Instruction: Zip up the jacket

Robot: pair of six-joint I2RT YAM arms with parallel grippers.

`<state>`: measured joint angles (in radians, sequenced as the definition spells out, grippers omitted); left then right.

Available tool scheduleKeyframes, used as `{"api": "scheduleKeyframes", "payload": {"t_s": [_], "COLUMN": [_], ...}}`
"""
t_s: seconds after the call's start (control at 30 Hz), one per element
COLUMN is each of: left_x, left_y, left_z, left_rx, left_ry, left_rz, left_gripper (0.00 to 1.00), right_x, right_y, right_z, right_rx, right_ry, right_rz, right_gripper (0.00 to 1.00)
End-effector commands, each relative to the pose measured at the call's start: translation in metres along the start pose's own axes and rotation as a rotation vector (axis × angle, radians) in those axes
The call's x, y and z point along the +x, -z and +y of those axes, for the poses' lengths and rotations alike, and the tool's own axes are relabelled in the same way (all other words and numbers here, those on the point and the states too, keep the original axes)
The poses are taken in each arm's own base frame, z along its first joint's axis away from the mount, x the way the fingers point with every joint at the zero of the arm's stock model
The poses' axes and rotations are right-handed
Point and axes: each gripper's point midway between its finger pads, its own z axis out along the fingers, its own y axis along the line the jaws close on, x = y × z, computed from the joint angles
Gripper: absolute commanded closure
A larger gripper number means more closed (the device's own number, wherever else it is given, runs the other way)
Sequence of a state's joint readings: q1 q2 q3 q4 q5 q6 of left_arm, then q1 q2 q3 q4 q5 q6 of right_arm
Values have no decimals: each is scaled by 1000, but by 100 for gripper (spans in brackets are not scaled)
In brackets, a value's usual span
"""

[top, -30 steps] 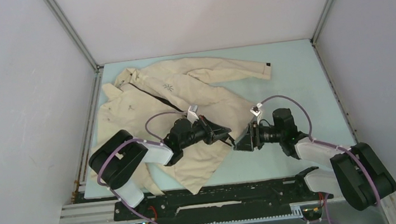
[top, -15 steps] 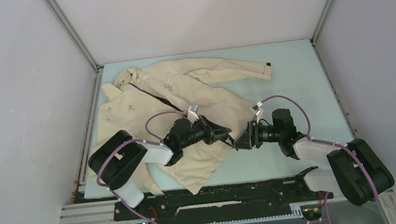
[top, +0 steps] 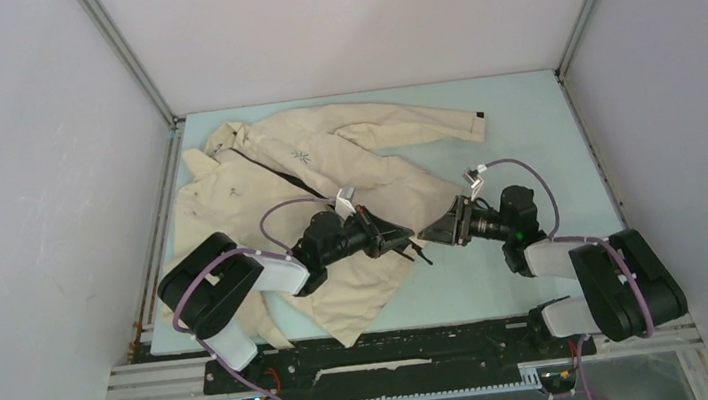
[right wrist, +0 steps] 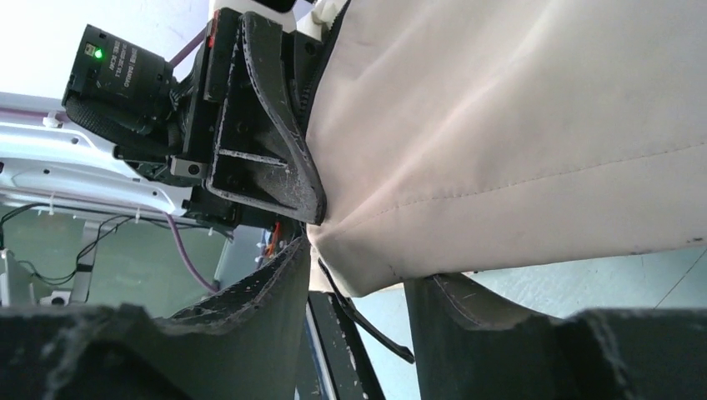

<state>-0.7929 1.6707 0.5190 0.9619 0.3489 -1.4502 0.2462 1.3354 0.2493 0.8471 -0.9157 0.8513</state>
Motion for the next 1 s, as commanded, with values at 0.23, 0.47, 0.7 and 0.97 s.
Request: {"api": "scheduleKeyframes", "payload": {"t_s": [0.23,0.47,0.7,0.97], "left_x": [6,7,7,8], "left_y": [3,7,7,6], "left_z": [-20,-14,-16,-17], "left_rx": [63,38,37,34], "left_ry": [-52,-81,-100,-111], "left_rz": [40,37,39,43], "left_gripper": [100,100,100,100], "right_x": [-4,-5,-3,3], "right_y": [-3,-6,-9,-12], "right_z": [25,24,24,24], "right_rx": [-165,-167,-180,-193], "right_ry": [59,60,59,58], "right_rz": [88,119,143,173], "right_gripper": [53,54,72,77]}}
